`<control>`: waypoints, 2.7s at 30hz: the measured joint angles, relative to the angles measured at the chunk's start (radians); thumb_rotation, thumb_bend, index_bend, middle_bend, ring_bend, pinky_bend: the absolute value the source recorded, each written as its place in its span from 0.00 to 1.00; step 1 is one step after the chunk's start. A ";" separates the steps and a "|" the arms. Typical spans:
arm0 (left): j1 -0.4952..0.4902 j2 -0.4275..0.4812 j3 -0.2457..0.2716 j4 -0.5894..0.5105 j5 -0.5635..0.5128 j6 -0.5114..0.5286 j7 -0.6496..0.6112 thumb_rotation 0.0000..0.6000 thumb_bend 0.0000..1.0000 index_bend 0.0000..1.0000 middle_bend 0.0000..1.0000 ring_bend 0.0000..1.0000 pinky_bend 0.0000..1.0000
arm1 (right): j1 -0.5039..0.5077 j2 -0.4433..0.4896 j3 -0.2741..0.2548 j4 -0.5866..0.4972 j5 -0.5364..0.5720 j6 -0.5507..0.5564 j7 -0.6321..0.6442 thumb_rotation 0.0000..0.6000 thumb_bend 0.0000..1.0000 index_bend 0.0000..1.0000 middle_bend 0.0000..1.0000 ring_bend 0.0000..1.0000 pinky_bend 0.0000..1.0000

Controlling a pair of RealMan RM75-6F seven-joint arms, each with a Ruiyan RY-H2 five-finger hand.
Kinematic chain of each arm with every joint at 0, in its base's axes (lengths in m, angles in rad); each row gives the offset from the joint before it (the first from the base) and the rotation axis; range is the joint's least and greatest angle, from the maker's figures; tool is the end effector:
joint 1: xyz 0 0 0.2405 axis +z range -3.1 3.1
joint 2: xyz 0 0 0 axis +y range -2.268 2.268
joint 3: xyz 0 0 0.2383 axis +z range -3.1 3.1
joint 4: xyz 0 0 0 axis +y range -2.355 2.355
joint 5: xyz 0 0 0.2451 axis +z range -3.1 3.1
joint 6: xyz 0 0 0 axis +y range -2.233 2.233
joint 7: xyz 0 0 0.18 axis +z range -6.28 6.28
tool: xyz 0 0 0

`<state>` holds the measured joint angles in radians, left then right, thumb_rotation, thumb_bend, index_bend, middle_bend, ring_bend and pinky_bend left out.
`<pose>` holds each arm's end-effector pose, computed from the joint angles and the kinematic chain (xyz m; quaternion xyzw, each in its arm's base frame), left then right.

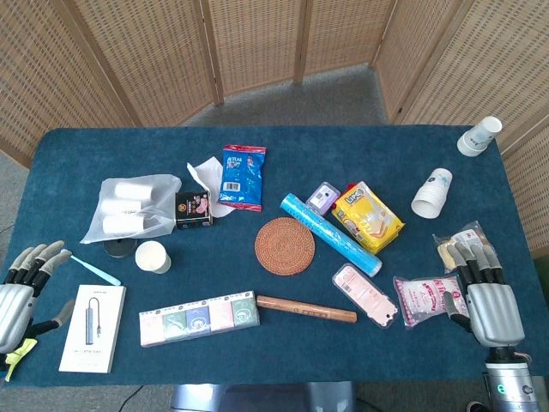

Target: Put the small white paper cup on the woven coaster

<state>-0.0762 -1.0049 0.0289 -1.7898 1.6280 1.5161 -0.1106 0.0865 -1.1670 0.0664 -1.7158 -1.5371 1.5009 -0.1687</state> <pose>-0.2670 0.1931 0.1207 -0.6025 -0.4296 -0.4412 0.5077 -0.2680 -0.2200 0.0981 0.6053 -0.3641 0.4019 0.5827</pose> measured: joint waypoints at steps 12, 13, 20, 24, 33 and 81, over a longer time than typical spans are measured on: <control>-0.009 0.015 0.002 -0.013 0.001 -0.022 0.003 1.00 0.39 0.14 0.10 0.00 0.00 | -0.002 0.001 0.001 0.009 0.004 0.003 0.016 1.00 0.48 0.00 0.00 0.00 0.00; -0.012 0.018 0.003 -0.014 0.000 -0.030 0.003 1.00 0.39 0.14 0.10 0.00 0.00 | -0.003 0.001 0.000 0.010 0.004 0.005 0.017 1.00 0.48 0.00 0.00 0.00 0.00; -0.048 0.036 0.002 -0.003 -0.025 -0.112 -0.006 1.00 0.39 0.05 0.02 0.00 0.00 | -0.007 0.000 -0.001 0.013 0.008 0.007 0.020 1.00 0.48 0.00 0.00 0.00 0.00; -0.084 0.059 0.008 0.004 -0.063 -0.218 -0.009 0.99 0.39 0.00 0.00 0.00 0.00 | -0.008 0.005 -0.001 0.010 0.009 0.009 0.014 1.00 0.48 0.00 0.00 0.00 0.00; -0.189 -0.001 -0.024 0.111 -0.166 -0.389 -0.003 0.98 0.39 0.00 0.00 0.00 0.00 | -0.013 0.003 0.002 0.000 0.022 0.012 -0.009 1.00 0.48 0.00 0.00 0.00 0.00; -0.437 -0.353 -0.092 0.384 -0.212 -0.568 -0.055 1.00 0.39 0.34 0.29 0.33 0.54 | -0.003 -0.022 0.005 0.031 0.084 -0.044 -0.027 1.00 0.48 0.00 0.00 0.00 0.00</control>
<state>-0.5131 -1.3576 -0.0630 -1.4058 1.4159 0.9480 -0.1660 0.0836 -1.1886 0.0719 -1.6845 -1.4529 1.4565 -0.1953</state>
